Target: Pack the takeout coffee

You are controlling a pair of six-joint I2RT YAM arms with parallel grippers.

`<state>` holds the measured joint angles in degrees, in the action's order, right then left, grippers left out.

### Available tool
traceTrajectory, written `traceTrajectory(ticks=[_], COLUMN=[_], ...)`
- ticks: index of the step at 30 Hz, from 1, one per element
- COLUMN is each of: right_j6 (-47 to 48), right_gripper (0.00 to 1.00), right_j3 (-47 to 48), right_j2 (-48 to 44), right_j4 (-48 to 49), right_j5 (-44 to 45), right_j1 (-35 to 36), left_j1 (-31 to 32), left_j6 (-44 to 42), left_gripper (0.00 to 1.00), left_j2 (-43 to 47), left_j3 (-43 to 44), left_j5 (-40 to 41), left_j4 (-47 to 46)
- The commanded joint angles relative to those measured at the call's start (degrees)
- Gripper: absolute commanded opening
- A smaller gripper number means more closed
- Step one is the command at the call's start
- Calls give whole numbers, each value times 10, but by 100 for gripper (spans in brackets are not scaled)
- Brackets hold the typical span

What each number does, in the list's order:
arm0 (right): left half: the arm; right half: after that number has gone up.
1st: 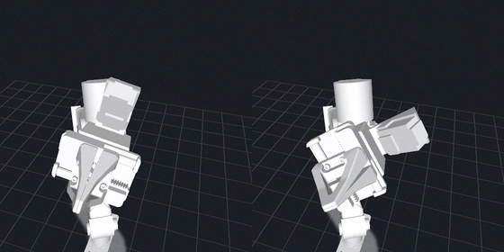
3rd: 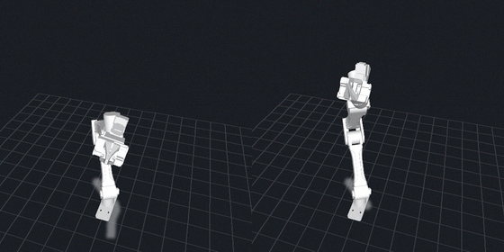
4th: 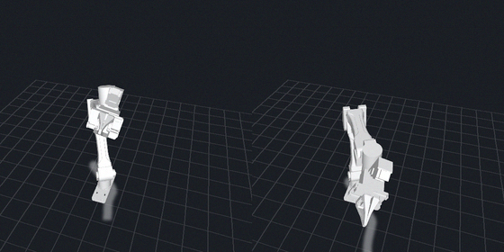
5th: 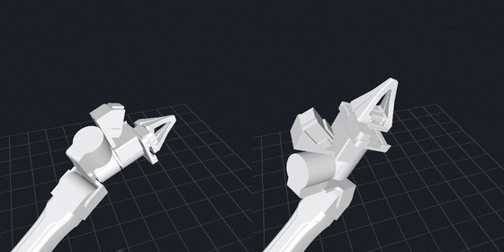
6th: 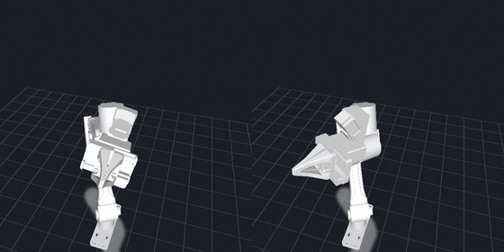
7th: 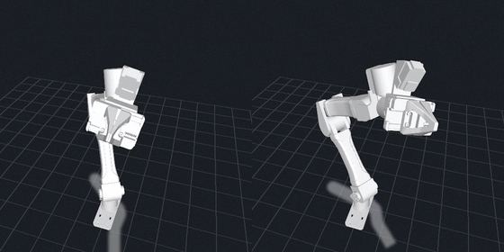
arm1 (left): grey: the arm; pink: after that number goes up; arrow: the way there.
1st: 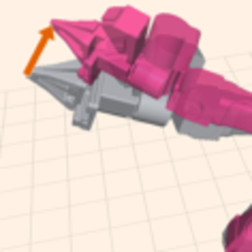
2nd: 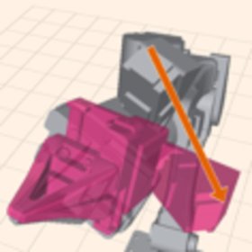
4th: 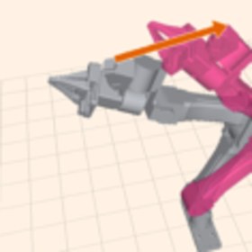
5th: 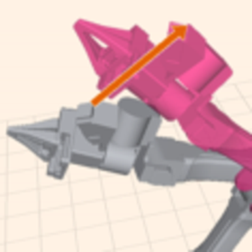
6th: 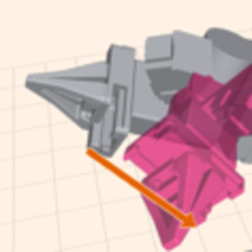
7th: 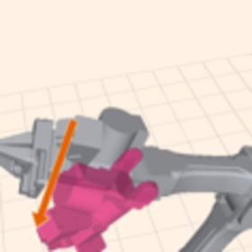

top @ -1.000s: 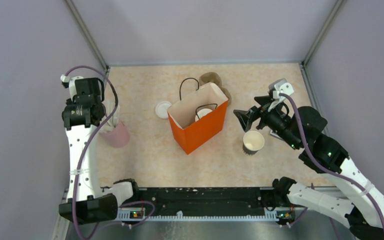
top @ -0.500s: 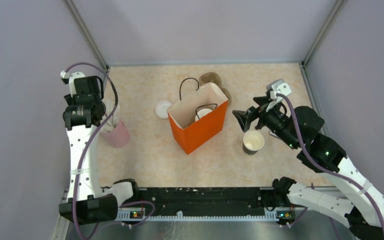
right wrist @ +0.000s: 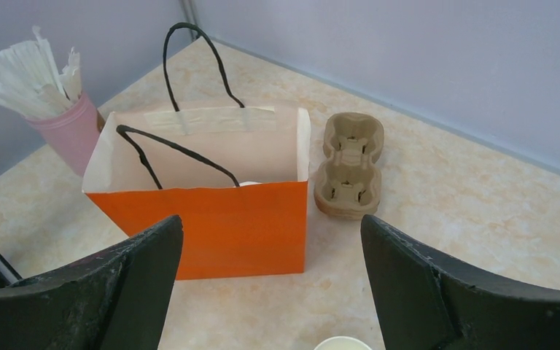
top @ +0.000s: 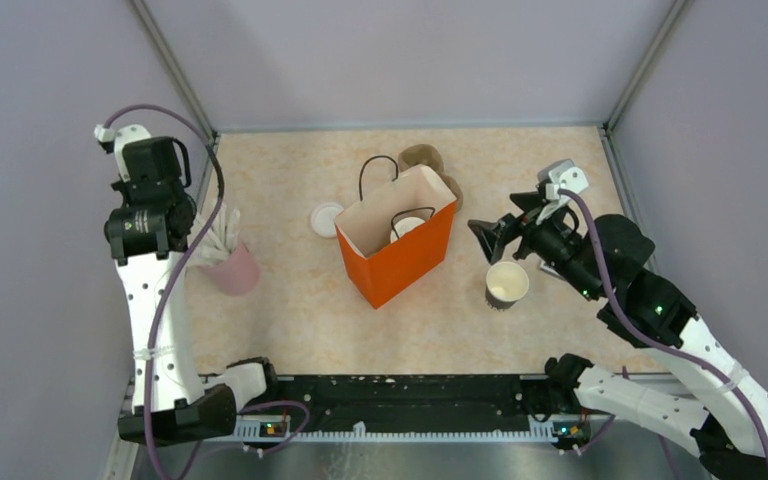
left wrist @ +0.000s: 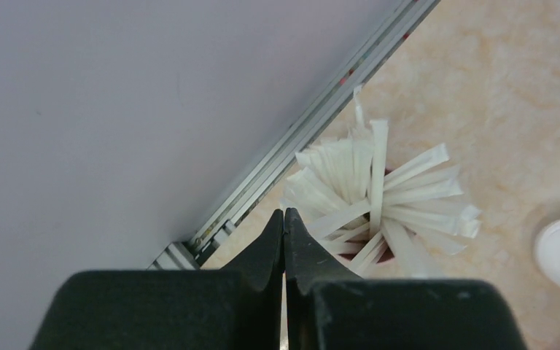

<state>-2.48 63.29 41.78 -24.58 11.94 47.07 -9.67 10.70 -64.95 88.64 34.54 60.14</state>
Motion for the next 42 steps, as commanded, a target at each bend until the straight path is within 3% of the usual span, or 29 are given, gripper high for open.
traceTrajectory(ticks=[1, 11, 16, 19, 22, 29, 33, 42], right_j6=[14, 50, 30, 29, 29, 10, 18, 21], right_gripper=[89, 89, 89, 89, 89, 89, 89, 89], right_j3=[5, 46, 69, 85, 103, 120, 119, 101], right_j2=[5, 39, 62, 74, 84, 87, 80, 58], right_j4=[33, 32, 38, 39, 33, 25, 23, 18], right_j5=[-6, 8, 14, 17, 34, 47, 51, 57], right_j1=[-5, -5, -5, -5, -5, -5, -5, -5], left_j1=[-3, -3, -3, -3, -3, -3, -4, 0], left_j6=[-8, -2, 36, 63, 85, 221, 271, 365], left_gripper=[0, 0, 0, 0, 1, 0, 0, 0], left_j2=[-2, 11, 27, 42, 82, 113, 142, 171], left_j3=[103, 261, 321, 326, 265, 112, -6, -211], left_j5=[-32, -114, -212, -326, -494, -731, -744, -753], left_j4=[33, 188, 179, 128, 5, -244, -351, -492])
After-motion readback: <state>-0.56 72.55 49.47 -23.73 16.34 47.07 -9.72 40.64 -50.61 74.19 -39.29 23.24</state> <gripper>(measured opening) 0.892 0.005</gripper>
